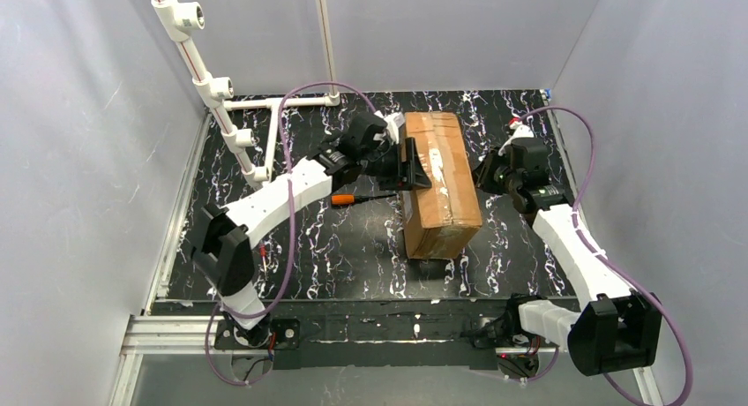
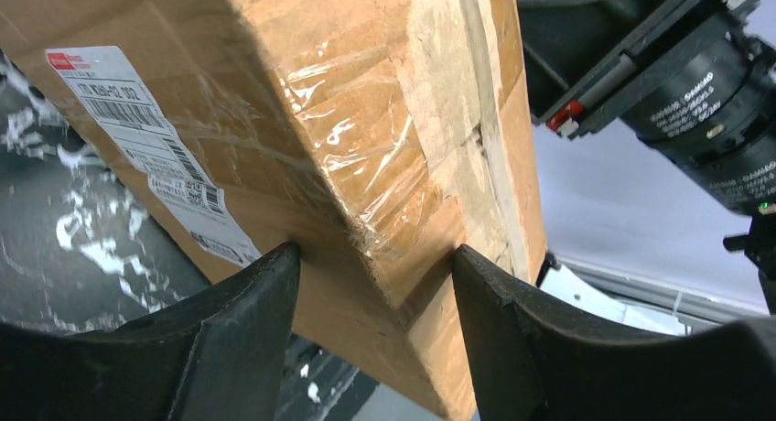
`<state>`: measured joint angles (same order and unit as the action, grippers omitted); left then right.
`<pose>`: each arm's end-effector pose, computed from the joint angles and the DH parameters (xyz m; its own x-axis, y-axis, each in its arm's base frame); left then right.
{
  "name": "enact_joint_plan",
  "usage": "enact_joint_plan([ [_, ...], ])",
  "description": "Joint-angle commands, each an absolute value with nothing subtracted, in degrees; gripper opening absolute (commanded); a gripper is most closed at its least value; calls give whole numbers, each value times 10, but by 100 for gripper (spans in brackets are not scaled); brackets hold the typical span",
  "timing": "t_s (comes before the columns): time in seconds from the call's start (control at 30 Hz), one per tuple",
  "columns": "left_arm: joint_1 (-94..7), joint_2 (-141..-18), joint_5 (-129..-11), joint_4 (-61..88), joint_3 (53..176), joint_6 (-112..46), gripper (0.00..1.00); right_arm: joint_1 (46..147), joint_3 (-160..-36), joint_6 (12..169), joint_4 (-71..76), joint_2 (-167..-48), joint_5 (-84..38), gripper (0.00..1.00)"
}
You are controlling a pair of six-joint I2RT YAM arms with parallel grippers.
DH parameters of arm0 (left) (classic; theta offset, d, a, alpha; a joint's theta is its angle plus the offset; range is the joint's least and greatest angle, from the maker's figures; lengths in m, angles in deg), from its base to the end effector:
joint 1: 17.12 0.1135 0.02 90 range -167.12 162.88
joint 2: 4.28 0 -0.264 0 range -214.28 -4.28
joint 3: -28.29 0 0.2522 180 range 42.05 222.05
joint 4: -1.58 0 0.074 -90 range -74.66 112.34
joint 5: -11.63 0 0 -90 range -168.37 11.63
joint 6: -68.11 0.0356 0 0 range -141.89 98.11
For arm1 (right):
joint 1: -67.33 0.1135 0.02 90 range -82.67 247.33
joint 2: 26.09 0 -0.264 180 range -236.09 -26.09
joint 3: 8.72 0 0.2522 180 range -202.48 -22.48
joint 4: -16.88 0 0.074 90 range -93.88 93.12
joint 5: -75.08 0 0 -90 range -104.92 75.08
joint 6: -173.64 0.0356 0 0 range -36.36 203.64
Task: Unpack the express box
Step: Move the express box to the center of the board.
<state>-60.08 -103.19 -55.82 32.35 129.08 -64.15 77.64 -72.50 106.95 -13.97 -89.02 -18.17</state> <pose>0.2882 -0.2870 0.3310 -0.8502 -0.0570 -0.5234 0.4099 0.5523 -0.7259 0.2426 0.0462 0.2975 -0.5416 0.3030 -0.7841 -0.0138 0.9294 0.3687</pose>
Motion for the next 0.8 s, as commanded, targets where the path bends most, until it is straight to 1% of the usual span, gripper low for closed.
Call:
enact_joint_plan([
  [0.0, -610, -956, -531, 281, 1218, -668, 59, 818, -739, 1069, -123, -876, -254, 1],
  [0.2, -610, -872, -554, 249, 1122, -703, 59, 870, -747, 1063, -94, -910, -269, 1],
  [0.37, -608, -814, -621, 299, 1085, -676, 60, 924, -759, 1067, -59, -952, -273, 1],
  [0.47, -600, -801, -630, 328, 1074, -663, 61, 943, -771, 1068, -54, -968, -270, 1],
  [0.7, -591, -783, -666, 398, 1086, -622, 68, 943, -806, 1034, -125, -951, -130, 1],
  [0.77, -580, -774, -667, 412, 1086, -618, 72, 943, -814, 1026, -133, -951, -127, 1],
])
